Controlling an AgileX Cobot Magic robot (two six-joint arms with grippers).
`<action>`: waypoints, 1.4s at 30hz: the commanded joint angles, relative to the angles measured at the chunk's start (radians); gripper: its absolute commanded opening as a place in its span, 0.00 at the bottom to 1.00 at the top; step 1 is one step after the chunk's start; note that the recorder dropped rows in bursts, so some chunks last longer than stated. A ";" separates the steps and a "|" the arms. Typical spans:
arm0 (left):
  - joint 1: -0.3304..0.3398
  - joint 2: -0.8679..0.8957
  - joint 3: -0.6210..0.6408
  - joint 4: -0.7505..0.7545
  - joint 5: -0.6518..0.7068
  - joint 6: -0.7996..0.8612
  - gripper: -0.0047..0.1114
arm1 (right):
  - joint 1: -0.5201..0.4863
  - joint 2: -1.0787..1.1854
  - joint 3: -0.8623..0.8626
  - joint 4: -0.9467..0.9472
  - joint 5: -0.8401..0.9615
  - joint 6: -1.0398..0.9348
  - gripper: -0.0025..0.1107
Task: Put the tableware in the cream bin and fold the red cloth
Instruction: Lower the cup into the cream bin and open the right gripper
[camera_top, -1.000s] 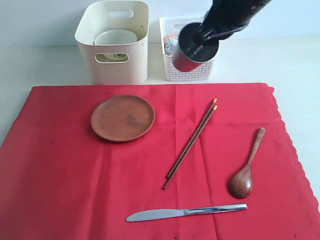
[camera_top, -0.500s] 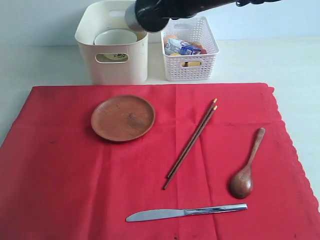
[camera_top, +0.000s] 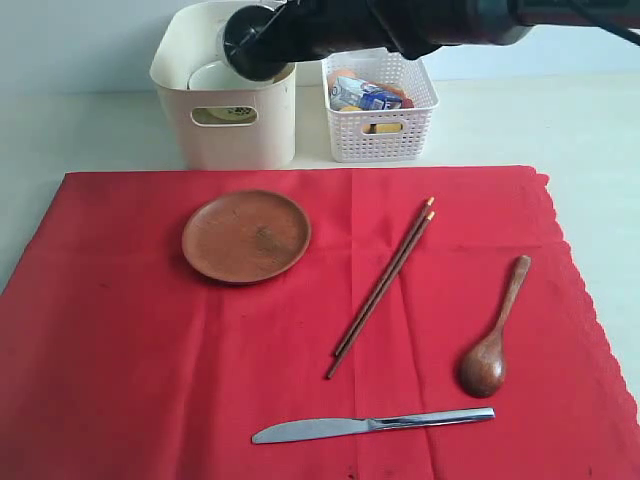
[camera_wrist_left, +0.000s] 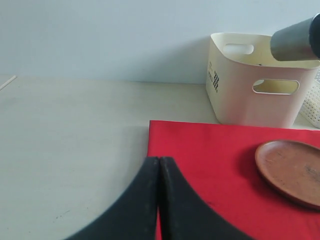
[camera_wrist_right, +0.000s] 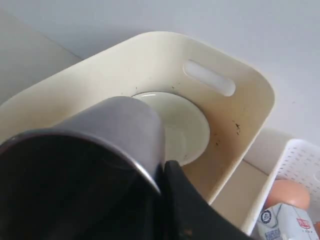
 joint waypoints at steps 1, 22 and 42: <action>0.004 -0.007 -0.001 -0.009 -0.005 -0.001 0.06 | 0.027 0.007 -0.015 0.011 -0.118 -0.003 0.11; 0.004 -0.007 -0.001 -0.009 -0.005 -0.001 0.06 | 0.029 -0.162 -0.015 -0.006 0.129 0.012 0.56; 0.004 -0.007 -0.001 -0.009 -0.005 -0.001 0.06 | -0.060 -0.210 -0.015 -0.553 0.353 0.443 0.21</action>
